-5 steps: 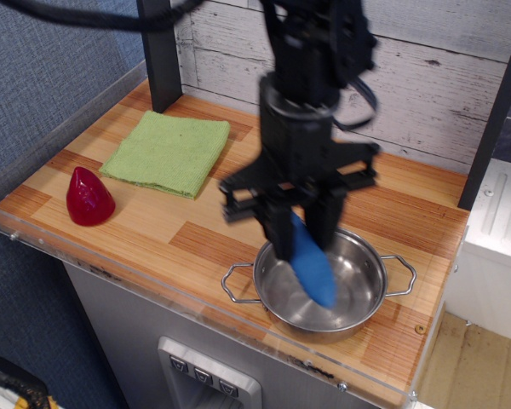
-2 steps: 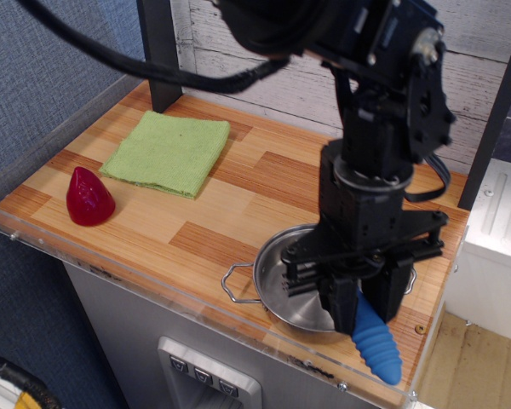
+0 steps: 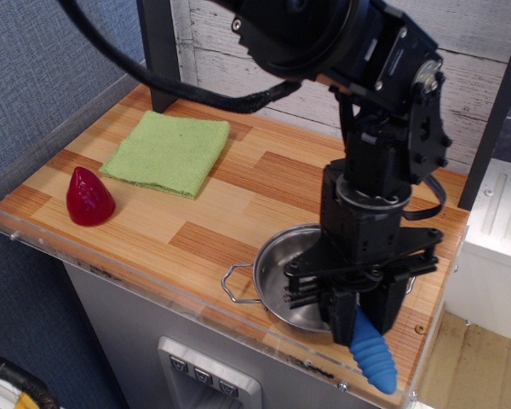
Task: Put the fork in the pan
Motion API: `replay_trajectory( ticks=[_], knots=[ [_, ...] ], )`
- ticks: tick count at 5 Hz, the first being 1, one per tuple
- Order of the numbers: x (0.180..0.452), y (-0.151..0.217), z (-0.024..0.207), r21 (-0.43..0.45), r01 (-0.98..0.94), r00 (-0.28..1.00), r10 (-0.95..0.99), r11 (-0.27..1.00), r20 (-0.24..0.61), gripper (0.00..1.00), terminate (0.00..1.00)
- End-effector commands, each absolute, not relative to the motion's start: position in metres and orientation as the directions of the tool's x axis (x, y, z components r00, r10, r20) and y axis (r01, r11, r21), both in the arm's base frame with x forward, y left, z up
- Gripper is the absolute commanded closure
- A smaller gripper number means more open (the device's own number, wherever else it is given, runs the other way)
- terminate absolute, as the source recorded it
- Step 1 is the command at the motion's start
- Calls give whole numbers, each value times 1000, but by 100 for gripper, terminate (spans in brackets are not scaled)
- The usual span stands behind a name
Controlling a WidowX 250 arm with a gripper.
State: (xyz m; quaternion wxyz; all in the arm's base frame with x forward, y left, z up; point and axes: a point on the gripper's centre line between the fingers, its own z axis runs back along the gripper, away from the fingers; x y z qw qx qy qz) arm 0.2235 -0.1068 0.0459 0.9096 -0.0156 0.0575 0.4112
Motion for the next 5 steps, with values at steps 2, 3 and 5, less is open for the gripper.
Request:
replay_trajectory(
  ticks=[2, 3, 5],
  knots=[
    [234, -96, 56, 0, -757, 648, 750, 653, -132, 0, 0],
    [234, -94, 59, -5, -756, 649, 750, 654, -129, 0, 0],
    [237, -83, 87, -6, -707, 707, 706, 707, -48, 0, 0]
  ],
)
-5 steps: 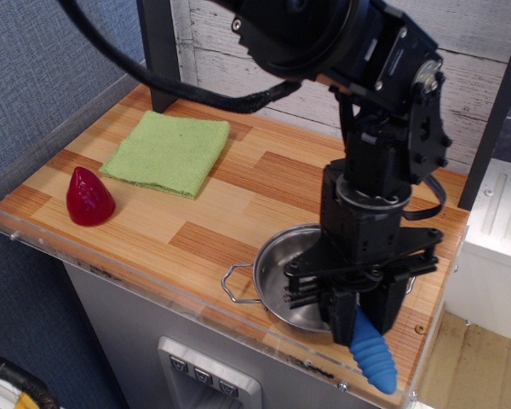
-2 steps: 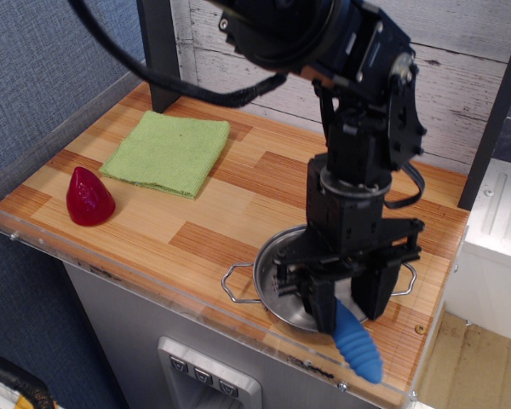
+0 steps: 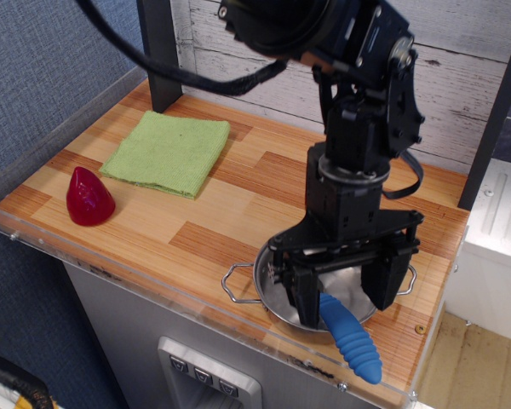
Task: Put the fork in the pan
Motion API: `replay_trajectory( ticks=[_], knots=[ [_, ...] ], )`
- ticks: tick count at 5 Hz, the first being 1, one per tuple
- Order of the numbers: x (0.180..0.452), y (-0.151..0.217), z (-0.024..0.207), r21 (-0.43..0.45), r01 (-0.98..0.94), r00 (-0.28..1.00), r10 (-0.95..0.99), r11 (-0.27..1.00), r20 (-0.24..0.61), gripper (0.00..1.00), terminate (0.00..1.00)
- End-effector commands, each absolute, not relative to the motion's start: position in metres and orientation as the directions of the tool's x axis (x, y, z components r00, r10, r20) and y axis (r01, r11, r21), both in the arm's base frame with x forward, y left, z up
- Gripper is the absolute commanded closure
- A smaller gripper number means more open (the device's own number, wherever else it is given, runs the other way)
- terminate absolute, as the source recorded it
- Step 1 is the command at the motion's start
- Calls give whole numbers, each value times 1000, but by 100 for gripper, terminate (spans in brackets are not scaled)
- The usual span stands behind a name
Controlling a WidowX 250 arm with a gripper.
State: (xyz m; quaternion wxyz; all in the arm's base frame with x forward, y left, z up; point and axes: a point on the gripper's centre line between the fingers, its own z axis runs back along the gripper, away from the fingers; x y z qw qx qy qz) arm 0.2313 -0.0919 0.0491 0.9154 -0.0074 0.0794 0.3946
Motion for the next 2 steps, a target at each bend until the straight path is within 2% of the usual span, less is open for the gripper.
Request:
replay_trajectory(
  ticks=[1, 2],
  knots=[
    [247, -68, 105, -7, -653, 756, 652, 758, 52, 0, 0],
    [268, -55, 116, -24, -532, 837, 530, 847, 135, 0, 0]
  ],
)
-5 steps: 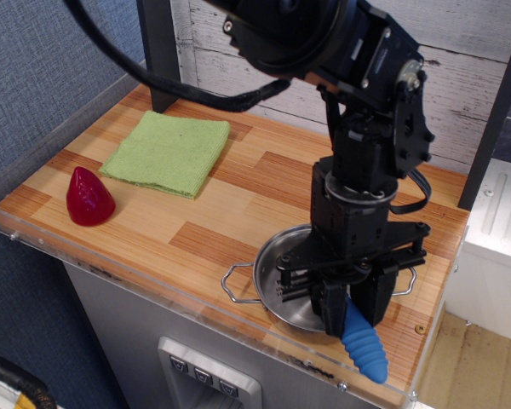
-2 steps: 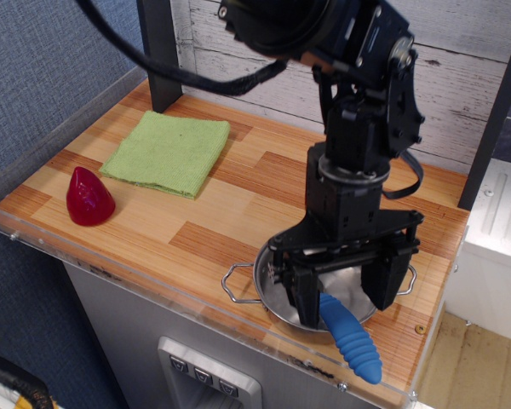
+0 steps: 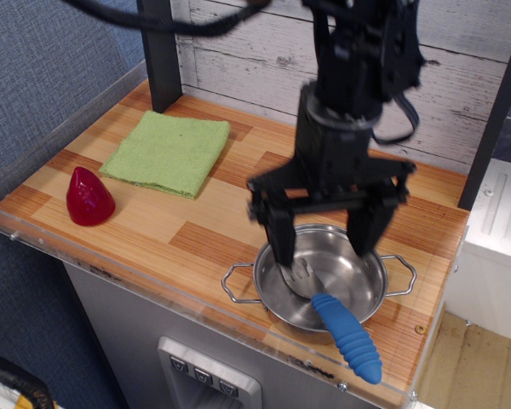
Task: Put the fork in the pan
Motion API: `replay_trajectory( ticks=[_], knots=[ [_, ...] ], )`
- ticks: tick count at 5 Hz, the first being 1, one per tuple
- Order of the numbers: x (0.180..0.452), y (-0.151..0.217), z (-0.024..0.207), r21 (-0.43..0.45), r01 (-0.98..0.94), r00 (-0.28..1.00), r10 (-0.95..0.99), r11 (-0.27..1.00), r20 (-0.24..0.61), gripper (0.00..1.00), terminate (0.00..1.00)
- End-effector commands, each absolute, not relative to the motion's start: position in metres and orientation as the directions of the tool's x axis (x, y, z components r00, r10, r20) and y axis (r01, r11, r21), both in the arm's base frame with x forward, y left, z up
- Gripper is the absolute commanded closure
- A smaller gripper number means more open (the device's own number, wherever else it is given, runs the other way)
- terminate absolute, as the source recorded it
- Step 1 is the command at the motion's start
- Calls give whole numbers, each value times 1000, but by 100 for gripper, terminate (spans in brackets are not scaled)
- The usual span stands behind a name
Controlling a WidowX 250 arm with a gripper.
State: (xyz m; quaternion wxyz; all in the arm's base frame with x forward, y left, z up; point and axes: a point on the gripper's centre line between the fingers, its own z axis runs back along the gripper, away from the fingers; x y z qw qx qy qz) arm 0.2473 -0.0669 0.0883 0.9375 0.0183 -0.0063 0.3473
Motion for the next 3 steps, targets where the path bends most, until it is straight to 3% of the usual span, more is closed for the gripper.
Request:
replay_trajectory(
  ticks=[1, 2, 3],
  knots=[
    [294, -55, 124, -55, -375, 900, 377, 926, 220, 0, 0],
    [316, -53, 125, -85, -353, 898, 363, 932, 249, 0, 0],
    [344, -43, 117, -97, -344, 893, 357, 934, 273, 0, 100]
  ],
)
